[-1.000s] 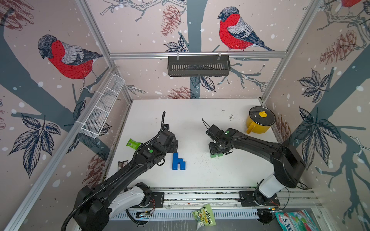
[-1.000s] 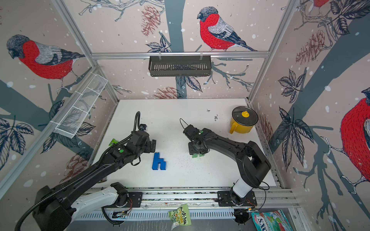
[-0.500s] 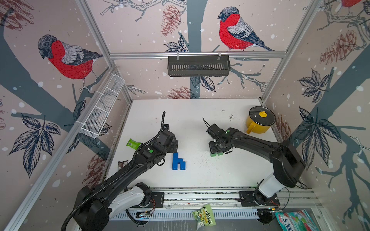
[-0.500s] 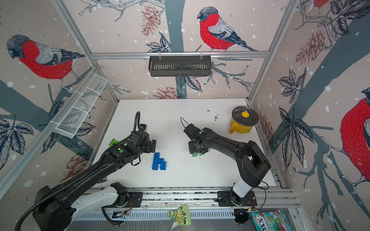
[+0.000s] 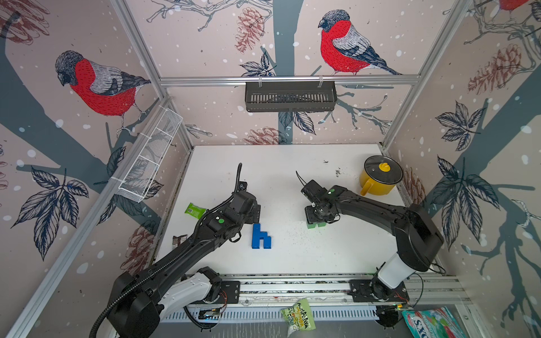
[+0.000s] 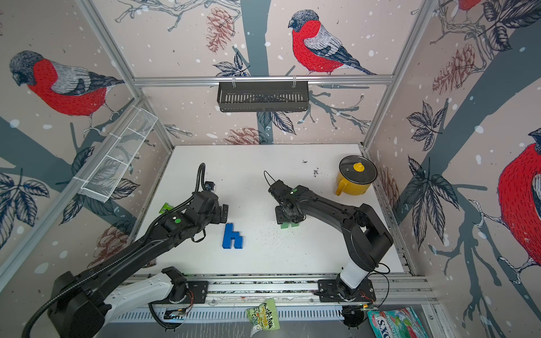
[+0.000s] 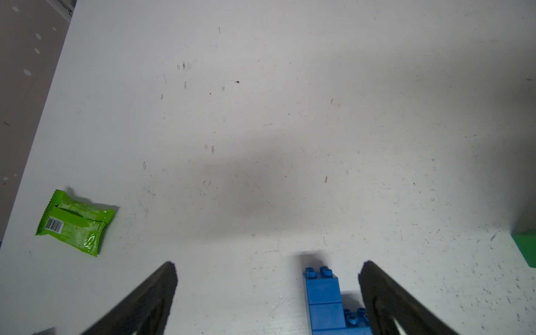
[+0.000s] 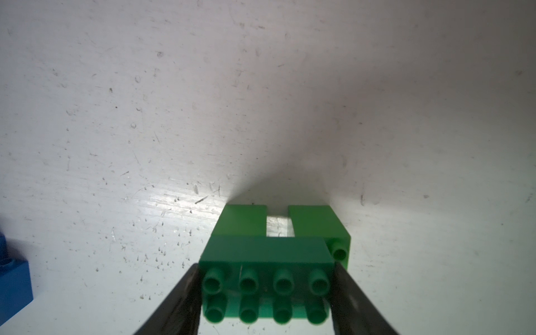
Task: Assemble the letter h with lego
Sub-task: Assemble the lego brick with the lego brick.
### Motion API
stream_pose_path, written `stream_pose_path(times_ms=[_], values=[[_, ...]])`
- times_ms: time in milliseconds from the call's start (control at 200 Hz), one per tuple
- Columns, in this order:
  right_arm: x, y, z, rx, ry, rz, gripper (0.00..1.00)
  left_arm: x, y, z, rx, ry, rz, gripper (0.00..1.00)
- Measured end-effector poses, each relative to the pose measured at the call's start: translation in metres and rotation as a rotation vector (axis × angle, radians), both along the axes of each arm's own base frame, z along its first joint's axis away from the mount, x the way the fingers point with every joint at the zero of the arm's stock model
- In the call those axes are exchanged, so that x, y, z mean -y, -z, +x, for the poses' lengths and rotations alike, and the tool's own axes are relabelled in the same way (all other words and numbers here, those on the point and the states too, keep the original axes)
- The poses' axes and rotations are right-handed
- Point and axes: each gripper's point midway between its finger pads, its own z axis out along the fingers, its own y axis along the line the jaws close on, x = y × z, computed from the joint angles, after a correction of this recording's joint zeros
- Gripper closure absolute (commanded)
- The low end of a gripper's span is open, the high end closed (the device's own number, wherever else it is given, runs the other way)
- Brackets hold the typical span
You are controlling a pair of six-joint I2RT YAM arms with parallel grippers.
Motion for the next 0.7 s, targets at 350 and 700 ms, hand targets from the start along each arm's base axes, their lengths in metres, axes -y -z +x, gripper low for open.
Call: stream_pose_path(times_ms=[350,700], values=[[-0.010,-0.012,-0.014,-0.003,0.028,0.005,0.52,0.000,0.001,0.000,-0.004,0.002,0.000,0.02],[-0.003,-0.005,-0.024,-0.019,0.117,0.015,0.41,0.001,0.001,0.000,-0.004,0.004,-0.003,0.02]])
